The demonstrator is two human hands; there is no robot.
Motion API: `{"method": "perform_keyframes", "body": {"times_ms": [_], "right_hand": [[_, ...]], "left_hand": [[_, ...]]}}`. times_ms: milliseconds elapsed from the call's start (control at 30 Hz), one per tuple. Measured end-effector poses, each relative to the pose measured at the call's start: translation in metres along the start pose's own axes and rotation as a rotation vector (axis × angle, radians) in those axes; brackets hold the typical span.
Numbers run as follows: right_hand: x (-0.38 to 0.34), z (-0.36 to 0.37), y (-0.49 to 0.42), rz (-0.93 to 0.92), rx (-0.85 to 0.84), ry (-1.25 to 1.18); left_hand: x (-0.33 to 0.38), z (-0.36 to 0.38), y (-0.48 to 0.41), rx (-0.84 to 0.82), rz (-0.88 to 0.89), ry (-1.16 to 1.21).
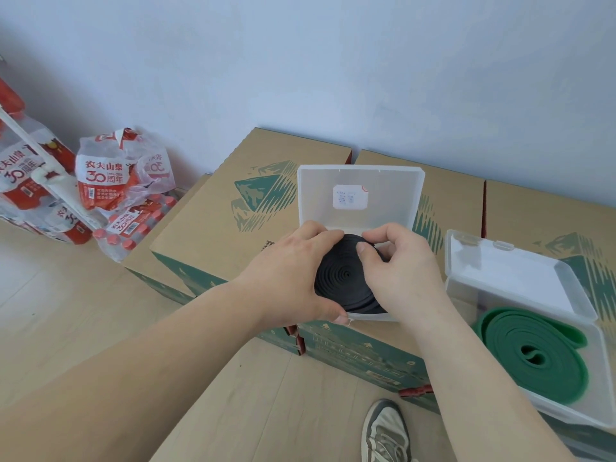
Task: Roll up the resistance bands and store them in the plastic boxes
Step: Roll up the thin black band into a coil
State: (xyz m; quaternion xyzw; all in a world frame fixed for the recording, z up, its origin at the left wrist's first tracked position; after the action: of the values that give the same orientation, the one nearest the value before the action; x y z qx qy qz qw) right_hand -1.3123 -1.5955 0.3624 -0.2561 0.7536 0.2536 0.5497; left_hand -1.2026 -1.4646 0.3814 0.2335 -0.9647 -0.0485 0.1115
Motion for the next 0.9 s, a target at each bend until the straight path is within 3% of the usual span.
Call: {"method": "perform_keyframes", "body": {"times_ms": [633,900], "right_hand": [[-0.004,0.009,-0.003,0.088,-0.062,0.271],[-0.015,0.012,0.003,0.086,-0.134,0.522]], "left_hand": [[0.003,-0.002,-0.012,-0.227,0.032,-0.191],[0.016,-0.007,-0.016,-0.307,0.016,-0.355]]}}
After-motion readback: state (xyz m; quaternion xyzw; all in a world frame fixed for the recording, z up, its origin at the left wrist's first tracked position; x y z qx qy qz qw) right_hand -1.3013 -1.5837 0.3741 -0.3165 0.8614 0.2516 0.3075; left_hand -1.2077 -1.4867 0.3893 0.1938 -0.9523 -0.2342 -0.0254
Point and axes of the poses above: each hand's wrist, its own y-axis away from the middle knuckle, its own z-axis out of the palm, x = y × z, the point moved 2 cm from there along -y, towards the middle knuckle, and after that the axes turned 13 degrees about -y, right-handed, at the moved point
